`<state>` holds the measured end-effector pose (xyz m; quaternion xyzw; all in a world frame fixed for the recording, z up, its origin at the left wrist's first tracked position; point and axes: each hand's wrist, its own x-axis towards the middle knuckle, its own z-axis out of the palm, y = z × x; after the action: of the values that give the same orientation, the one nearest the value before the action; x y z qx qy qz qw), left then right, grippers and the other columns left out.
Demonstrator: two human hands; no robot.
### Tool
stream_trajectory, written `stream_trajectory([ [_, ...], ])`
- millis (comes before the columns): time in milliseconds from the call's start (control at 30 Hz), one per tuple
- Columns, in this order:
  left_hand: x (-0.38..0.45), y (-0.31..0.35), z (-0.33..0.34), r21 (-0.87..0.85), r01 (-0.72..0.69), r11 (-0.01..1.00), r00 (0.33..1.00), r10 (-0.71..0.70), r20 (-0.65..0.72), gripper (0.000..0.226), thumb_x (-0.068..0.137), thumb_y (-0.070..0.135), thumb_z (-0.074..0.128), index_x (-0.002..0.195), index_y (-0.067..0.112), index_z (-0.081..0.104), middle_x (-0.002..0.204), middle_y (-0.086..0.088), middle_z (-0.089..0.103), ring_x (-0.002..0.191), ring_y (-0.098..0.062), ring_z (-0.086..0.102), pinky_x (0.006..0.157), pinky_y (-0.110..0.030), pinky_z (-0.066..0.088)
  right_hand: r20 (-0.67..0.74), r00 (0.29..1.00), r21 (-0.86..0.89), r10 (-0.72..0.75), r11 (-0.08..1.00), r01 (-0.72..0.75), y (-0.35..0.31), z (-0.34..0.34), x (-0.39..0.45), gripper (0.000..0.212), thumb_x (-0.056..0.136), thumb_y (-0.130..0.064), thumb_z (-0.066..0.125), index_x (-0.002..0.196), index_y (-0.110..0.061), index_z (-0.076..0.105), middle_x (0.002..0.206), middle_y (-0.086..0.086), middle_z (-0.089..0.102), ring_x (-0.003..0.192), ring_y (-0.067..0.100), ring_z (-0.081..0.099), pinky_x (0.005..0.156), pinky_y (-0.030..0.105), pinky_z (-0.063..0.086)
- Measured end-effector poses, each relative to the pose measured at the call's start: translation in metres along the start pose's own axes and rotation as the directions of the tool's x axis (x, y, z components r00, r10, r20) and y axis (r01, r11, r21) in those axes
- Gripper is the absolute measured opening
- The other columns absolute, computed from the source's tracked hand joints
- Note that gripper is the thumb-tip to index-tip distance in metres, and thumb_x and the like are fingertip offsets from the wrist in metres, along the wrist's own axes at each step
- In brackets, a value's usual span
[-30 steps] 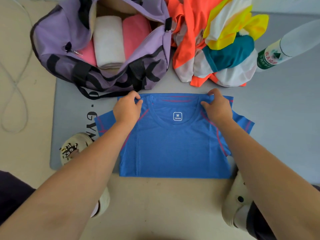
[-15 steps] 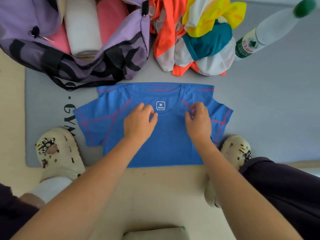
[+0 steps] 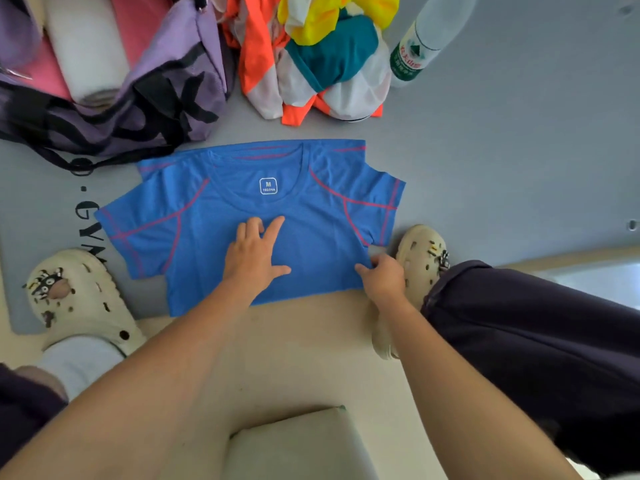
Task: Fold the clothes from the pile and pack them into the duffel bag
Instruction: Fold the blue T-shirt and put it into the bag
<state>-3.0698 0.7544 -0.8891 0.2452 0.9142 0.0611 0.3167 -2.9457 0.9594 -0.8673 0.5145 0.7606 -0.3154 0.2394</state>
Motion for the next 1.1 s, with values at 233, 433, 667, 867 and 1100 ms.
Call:
stream_trajectory([
  [233,0.002,0.000,0.000,-0.018,0.001,1.000,1.000,-0.001,0.006,0.103,0.071,0.055,0.078,0.152,0.032,0.020,0.120,-0.003,0.032,0.110,-0.022,0.034,0.084,-0.033,0.048,0.323,0.941,0.281,0.101,0.939,-0.197,0.005,-0.018,0.003,0.045,0.084,-0.030,0.074,0.063,-0.019,0.036,0.054,-0.002,0.034,0.046,0.015,0.033,0.043,0.025,0.027],
  [433,0.002,-0.003,0.003,-0.042,-0.006,0.999,1.000,0.005,-0.020,0.104,0.071,0.054,0.079,0.153,0.032,0.020,0.120,-0.003,0.032,0.110,-0.022,0.034,0.087,-0.035,0.048,0.474,0.875,0.375,0.100,0.876,-0.303,0.000,-0.029,0.006,0.024,0.089,-0.007,0.068,0.080,-0.012,0.046,0.060,0.003,0.036,0.045,0.013,0.029,0.041,0.024,0.021],
  [667,-0.001,-0.009,0.001,-0.147,-0.031,0.989,0.999,0.025,-0.040,0.091,0.076,0.051,0.076,0.150,0.029,0.030,0.121,-0.002,0.036,0.111,-0.022,0.035,0.095,-0.035,0.042,0.605,0.793,0.467,-0.070,0.838,-0.282,-0.019,-0.040,-0.001,0.018,0.086,-0.020,0.074,0.093,-0.014,0.059,0.064,-0.004,0.039,0.048,0.009,0.023,0.043,0.022,0.019],
  [867,-0.042,-0.047,-0.009,-0.477,0.238,0.846,0.894,-0.383,-0.234,0.037,0.083,0.029,0.074,0.115,0.015,0.063,0.109,-0.007,0.056,0.108,-0.026,0.048,0.093,-0.035,0.040,0.512,0.807,0.402,-0.294,0.912,0.077,-0.102,0.007,-0.015,0.035,0.083,-0.028,0.076,0.074,-0.015,0.045,0.061,0.000,0.044,0.046,0.011,0.040,0.045,0.020,0.035],
  [1100,-0.110,-0.105,0.007,-0.755,0.601,0.263,0.587,-0.786,0.193,0.022,0.088,0.025,0.068,0.081,0.004,0.066,0.074,-0.011,0.065,0.063,-0.021,0.065,0.058,-0.028,0.039,0.448,0.812,0.043,-0.374,0.916,0.398,-0.139,0.078,-0.029,0.042,0.091,-0.024,0.065,0.063,-0.012,0.036,0.069,0.007,0.051,0.067,0.022,0.048,0.059,0.026,0.038],
])
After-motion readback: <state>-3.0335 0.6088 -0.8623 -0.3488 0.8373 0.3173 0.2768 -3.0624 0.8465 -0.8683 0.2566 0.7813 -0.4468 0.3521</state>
